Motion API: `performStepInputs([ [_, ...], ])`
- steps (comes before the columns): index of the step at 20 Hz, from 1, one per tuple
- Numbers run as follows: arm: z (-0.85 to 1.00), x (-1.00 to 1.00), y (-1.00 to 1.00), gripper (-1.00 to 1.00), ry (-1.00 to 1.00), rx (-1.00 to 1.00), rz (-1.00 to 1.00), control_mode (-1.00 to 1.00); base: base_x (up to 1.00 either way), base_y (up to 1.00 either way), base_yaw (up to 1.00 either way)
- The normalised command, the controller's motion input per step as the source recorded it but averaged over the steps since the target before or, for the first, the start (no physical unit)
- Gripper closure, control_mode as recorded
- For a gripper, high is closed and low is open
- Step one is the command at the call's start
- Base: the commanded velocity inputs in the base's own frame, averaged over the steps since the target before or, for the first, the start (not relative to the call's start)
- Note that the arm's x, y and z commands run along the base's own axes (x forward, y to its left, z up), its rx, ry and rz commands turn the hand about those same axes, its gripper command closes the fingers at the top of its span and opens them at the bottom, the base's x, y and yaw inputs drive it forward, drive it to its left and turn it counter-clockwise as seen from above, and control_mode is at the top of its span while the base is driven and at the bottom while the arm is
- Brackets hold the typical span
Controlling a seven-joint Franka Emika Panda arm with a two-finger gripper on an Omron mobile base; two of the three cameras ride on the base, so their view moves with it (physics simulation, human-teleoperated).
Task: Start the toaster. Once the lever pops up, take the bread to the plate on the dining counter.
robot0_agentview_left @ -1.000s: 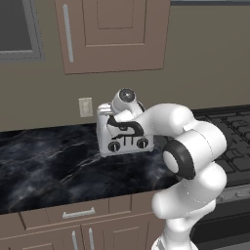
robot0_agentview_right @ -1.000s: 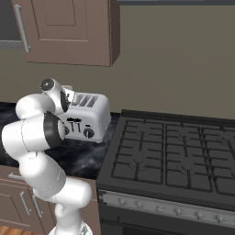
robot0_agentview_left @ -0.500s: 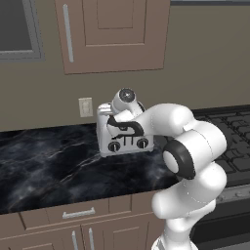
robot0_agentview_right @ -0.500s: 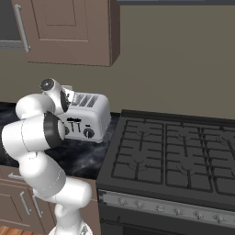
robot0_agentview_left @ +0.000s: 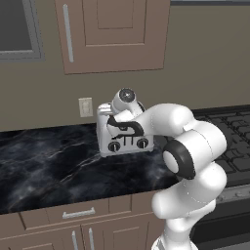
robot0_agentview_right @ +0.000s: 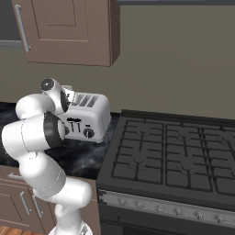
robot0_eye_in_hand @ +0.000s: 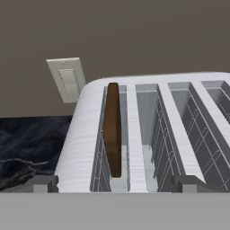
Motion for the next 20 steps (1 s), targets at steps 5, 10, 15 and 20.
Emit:
performStepInputs([
  [5,0.00,0.00,0.00,-1.00,0.00,0.00,0.00,-1.00,0.00,0.00,0.00],
  [10,0.00,0.00,0.00,-1.00,0.00,0.00,0.00,-1.00,0.00,0.00,0.00],
  [15,0.00,0.00,0.00,-1.00,0.00,0.00,0.00,-1.00,0.00,0.00,0.00],
  [20,0.00,0.00,0.00,-1.00,0.00,0.00,0.00,-1.00,0.00,0.00,0.00],
])
